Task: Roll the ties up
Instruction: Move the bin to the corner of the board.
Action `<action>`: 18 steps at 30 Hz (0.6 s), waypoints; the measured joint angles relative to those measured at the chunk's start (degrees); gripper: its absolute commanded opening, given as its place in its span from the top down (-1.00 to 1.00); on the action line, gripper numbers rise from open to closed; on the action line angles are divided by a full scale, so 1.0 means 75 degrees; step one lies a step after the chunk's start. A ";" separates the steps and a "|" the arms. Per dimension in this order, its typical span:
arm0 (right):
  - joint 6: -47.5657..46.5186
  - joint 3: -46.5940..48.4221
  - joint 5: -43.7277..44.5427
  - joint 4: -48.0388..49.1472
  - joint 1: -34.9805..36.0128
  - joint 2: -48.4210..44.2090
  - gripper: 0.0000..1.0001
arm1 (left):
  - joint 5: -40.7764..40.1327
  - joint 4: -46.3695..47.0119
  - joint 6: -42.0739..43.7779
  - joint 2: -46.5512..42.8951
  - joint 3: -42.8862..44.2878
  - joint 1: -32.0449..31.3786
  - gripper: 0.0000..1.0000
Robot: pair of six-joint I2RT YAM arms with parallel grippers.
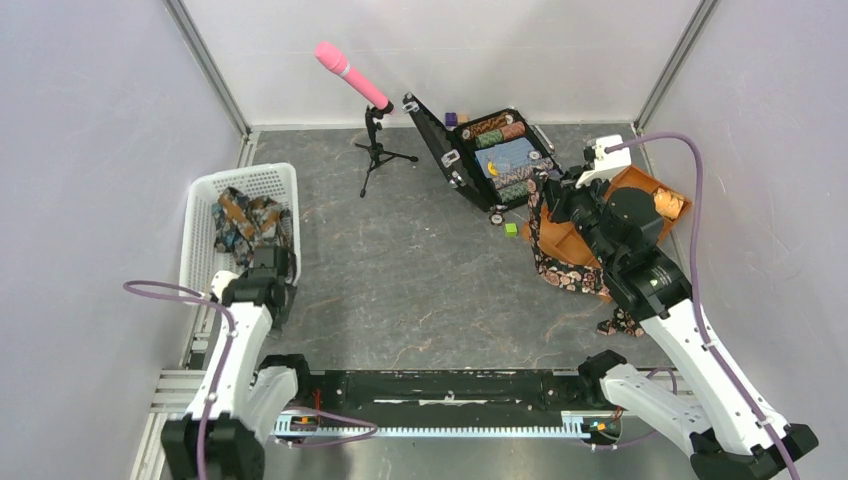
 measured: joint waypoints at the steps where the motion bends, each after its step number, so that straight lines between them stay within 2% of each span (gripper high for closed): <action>1: 0.0000 -0.0020 -0.0006 0.0000 0.0003 -0.0035 1.00 | 0.0029 0.0265 0.0181 0.0254 0.0000 0.0373 -0.45; 5: 0.0000 -0.0061 -0.0026 -0.0041 0.0003 -0.0154 1.00 | 0.0329 0.1504 0.1093 0.1655 0.0090 0.1772 -0.52; 7: 0.0000 -0.0070 -0.0029 -0.0047 0.0003 -0.0195 1.00 | 0.0478 0.1961 0.1507 0.2442 0.0347 0.2098 -0.56; 14: 0.0058 -0.0073 -0.0108 -0.0070 0.0003 -0.0216 1.00 | 0.1256 0.3381 0.2702 0.5129 0.2541 0.2267 -0.65; 18: 0.0055 -0.0073 -0.0082 -0.0219 0.0000 -0.0256 1.00 | 0.1402 0.3870 0.3136 0.5432 0.3150 0.2256 -0.78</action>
